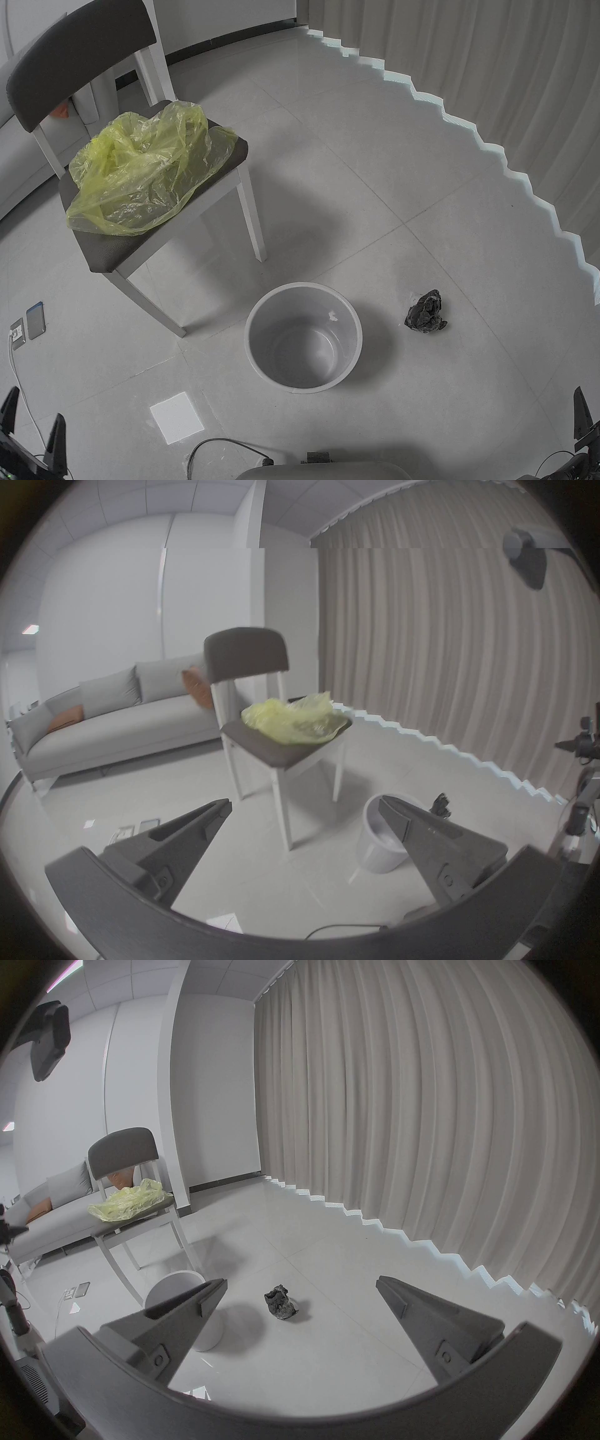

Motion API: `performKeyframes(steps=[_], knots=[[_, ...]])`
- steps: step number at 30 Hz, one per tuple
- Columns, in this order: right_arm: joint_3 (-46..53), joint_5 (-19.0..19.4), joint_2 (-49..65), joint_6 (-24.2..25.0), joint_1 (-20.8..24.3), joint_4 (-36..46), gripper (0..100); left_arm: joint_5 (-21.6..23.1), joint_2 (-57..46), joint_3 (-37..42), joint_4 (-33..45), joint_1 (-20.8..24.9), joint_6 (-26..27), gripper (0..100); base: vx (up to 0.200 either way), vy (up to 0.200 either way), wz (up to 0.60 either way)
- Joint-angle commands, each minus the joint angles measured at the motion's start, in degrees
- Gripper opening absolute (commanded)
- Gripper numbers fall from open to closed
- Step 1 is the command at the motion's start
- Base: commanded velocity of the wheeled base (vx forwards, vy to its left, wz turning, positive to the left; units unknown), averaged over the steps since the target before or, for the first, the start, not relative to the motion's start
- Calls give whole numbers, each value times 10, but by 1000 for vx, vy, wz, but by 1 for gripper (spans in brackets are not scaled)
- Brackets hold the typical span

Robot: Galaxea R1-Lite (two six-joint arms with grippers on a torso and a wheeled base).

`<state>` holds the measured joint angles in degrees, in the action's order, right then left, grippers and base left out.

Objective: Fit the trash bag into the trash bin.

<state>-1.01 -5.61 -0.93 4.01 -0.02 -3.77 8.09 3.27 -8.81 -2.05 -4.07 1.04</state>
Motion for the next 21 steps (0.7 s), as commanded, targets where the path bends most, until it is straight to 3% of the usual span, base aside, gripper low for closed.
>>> performKeyframes(steps=[1, 5, 15, 19, 21], knots=[[10, 1, 9, -2, -1, 0, 100, 42, 280, -284, 7, -7, 6, 100, 0, 0, 0], [10, 4, 9, -8, 0, 0, 100, 32, 410, -397, 58, -37, 13, 100, 0, 0, 0], [10, 6, 9, -5, 0, 0, 100, 33, 639, -660, 316, -66, 10, 100, 0, 0, 0], [10, 6, 9, -6, 0, 1, 100, 24, 711, -718, 354, -65, 9, 100, 0, 0, 0], [10, 6, 9, -5, 0, 1, 100, -5, 748, -738, 358, -65, 8, 100, 0, 0, 0]])
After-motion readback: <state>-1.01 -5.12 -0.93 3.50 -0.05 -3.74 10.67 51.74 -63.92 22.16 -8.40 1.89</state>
